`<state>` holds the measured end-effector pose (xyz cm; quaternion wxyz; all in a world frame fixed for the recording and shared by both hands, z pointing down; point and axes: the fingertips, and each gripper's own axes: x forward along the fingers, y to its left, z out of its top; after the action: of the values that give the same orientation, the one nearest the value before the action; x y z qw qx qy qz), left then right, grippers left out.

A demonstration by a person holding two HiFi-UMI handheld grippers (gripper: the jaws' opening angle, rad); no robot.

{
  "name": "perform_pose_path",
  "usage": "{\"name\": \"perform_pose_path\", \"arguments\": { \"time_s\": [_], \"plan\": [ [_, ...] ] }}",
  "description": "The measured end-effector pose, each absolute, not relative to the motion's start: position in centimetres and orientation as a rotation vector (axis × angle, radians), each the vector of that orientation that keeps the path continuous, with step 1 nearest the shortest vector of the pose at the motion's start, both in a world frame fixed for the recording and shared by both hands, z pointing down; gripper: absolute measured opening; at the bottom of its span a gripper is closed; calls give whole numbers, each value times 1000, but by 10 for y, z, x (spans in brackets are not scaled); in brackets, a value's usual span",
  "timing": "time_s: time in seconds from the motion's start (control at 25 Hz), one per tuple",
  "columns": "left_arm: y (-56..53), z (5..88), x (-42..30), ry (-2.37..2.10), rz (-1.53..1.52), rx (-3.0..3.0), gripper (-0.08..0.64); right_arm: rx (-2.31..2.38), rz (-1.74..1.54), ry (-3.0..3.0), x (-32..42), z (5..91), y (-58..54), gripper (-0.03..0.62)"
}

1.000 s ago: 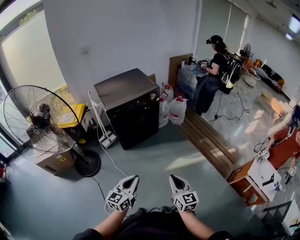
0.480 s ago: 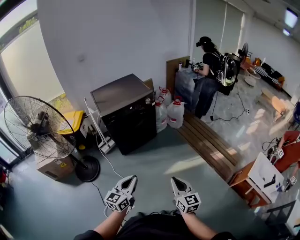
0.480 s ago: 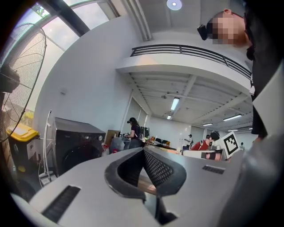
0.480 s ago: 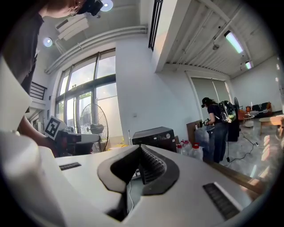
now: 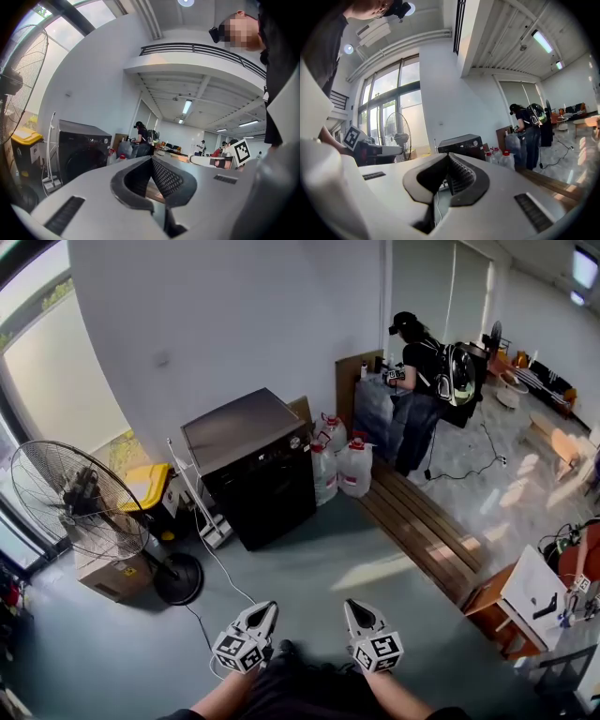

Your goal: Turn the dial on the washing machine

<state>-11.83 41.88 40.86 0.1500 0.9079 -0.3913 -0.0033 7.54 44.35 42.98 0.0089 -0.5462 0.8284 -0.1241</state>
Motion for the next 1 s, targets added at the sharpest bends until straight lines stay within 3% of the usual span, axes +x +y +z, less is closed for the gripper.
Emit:
{"name": "perform_pose_path", "arguments": {
  "time_s": [0.44, 1.0],
  "plan": [
    [359, 418, -111, -1157, -49, 2591, 14, -1788, -386, 2530, 105, 440, 396, 21],
    [199, 432, -94, -1187, -3, 2598, 14, -1857, -374, 2545, 115, 445, 247, 21]
  ]
}}
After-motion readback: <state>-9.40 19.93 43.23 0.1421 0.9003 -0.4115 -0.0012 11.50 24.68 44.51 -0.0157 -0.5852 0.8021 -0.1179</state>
